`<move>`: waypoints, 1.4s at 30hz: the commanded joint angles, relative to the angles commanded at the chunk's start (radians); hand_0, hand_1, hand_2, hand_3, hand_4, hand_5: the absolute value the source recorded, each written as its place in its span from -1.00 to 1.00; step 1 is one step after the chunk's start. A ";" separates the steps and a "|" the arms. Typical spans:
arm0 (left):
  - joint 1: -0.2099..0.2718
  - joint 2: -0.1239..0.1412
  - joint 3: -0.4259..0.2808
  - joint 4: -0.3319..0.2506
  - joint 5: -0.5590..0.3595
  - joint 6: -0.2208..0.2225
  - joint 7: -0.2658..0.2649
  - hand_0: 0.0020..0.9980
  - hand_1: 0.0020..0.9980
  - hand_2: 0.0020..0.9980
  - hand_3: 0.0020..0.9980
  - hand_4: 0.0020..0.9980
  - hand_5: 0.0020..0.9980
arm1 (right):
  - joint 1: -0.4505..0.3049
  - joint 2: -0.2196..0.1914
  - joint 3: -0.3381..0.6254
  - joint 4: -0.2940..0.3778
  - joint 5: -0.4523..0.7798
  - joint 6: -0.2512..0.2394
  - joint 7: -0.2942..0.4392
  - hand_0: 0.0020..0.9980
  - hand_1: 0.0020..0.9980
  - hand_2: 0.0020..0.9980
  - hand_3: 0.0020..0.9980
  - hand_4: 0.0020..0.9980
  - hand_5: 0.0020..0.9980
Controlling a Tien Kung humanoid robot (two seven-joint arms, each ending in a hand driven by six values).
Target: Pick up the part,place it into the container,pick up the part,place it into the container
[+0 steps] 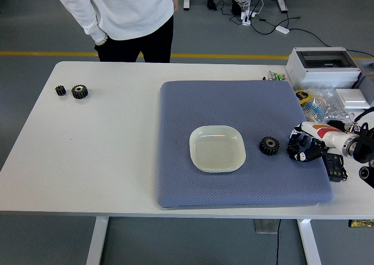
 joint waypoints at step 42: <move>0.003 0.002 -0.005 0.000 0.006 0.000 0.001 0.43 0.38 0.47 0.22 0.51 0.39 | -0.011 -0.040 0.074 0.064 0.007 -0.008 0.004 -0.22 -0.14 -0.07 -0.05 0.42 -0.58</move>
